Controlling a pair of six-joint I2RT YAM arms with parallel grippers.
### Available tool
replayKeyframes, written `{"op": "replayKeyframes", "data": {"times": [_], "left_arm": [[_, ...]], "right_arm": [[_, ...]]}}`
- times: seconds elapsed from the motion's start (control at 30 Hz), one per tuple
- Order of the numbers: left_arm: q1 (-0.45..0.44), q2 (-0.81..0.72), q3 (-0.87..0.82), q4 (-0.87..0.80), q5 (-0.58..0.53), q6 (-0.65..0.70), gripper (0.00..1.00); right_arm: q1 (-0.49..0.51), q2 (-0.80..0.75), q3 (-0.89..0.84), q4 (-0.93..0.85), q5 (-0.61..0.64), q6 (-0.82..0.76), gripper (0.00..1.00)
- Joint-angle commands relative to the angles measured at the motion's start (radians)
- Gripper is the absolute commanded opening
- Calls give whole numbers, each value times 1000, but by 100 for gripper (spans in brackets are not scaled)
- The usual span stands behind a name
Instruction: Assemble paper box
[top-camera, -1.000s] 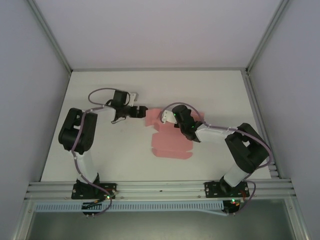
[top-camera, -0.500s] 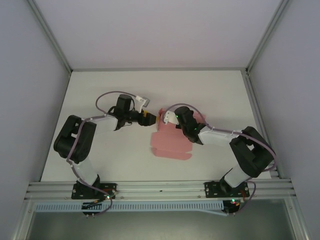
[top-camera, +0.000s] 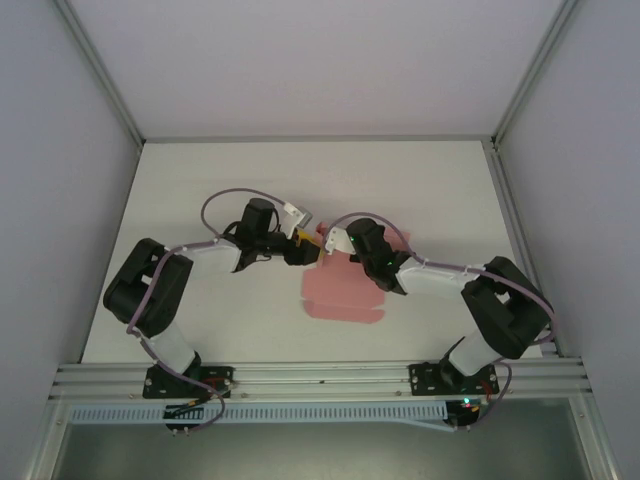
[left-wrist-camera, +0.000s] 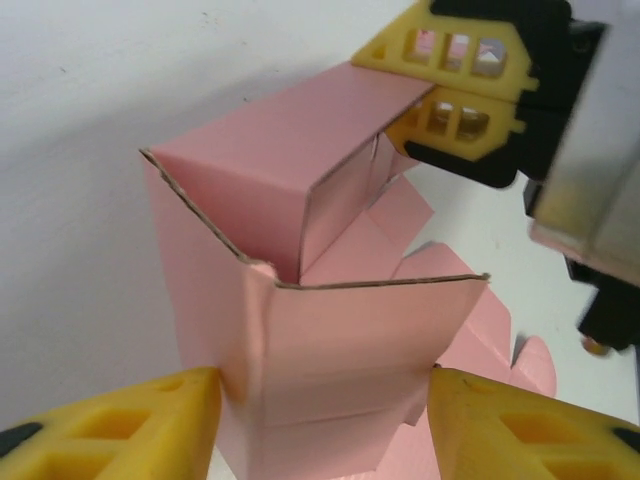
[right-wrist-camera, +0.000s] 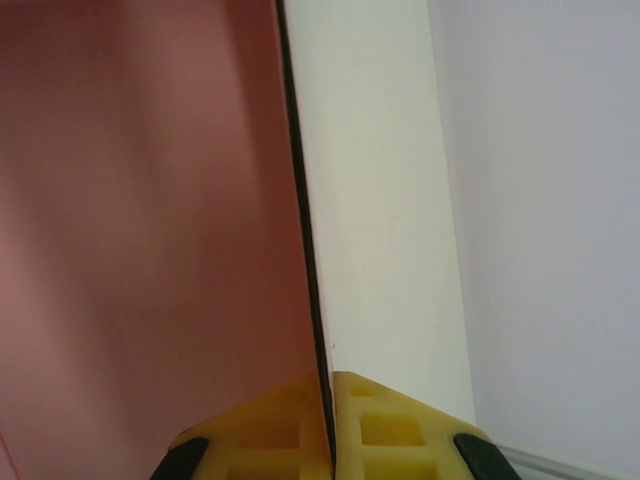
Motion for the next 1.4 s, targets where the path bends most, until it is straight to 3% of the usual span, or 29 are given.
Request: {"op": "replayKeyframes", "data": {"times": [0.0, 0.23, 0.43, 0.77, 1.0, 1.1, 1.27, 1.37], "left_arm": [[-21, -4, -23, 71, -72, 10, 51], [-96, -29, -89, 72, -297, 30, 45], [-153, -78, -212, 251, -399, -55, 45], [-166, -113, -309, 422, -282, -99, 46], [-164, -48, -242, 497, -222, -72, 37], [-165, -17, -203, 479, -260, -70, 36], [-188, -15, -222, 477, -498, -78, 39], [-205, -19, -245, 488, -520, -60, 50]], "right_arm": [[38, -36, -32, -18, 13, 46, 0], [111, -97, -98, -23, 83, 88, 0], [162, -110, -126, -79, 144, 181, 0], [174, -98, -121, -96, 168, 204, 0], [176, -111, -100, -158, 110, 242, 0], [175, -114, -97, -173, 99, 251, 0], [174, -110, -88, -208, 74, 271, 0], [174, -85, -84, -225, 80, 277, 0]]}}
